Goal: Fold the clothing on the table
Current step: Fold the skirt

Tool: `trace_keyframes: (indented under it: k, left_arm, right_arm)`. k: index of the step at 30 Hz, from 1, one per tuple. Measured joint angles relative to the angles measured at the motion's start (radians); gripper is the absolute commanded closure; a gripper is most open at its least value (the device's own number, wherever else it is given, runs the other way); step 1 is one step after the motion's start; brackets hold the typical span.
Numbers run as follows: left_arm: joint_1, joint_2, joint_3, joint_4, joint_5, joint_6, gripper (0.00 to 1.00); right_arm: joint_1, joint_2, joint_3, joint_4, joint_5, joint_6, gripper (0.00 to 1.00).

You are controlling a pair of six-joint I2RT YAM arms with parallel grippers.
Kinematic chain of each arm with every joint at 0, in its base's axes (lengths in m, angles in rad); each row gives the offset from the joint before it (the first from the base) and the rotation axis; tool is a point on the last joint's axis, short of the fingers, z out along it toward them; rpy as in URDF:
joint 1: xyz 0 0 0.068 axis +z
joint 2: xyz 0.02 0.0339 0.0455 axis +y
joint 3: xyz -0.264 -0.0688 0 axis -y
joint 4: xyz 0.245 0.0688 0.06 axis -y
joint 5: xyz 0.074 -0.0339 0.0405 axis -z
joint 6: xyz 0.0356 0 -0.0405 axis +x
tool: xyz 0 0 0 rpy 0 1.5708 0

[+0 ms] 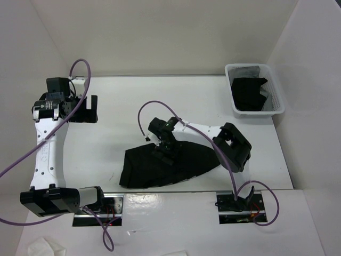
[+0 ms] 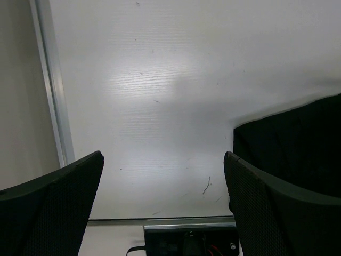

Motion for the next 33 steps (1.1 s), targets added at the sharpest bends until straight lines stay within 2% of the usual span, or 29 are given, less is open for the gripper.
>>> trace_keyframes:
  k: [5, 14, 21, 33]
  left_arm:
    - [0.029, 0.0, -0.004, 0.0, -0.005, -0.003, 0.01]
    - [0.041, 0.016, -0.004, 0.0, -0.006, -0.003, 0.01]
    - [0.041, 0.025, -0.004, 0.0, -0.027, -0.003, 0.01]
    - [0.041, 0.047, -0.004, 0.002, -0.046, -0.001, 0.01]
  right_arm:
    - [-0.002, 0.03, -0.062, 0.073, 0.056, 0.043, 0.03]
    - [-0.003, 0.074, -0.017, 0.051, 0.062, 0.112, 0.02]
    - [-0.035, 0.164, 0.128, 0.027, 0.057, 0.159, 0.02]
    - [-0.257, 0.33, 0.426, 0.127, 0.096, 0.14, 0.02]
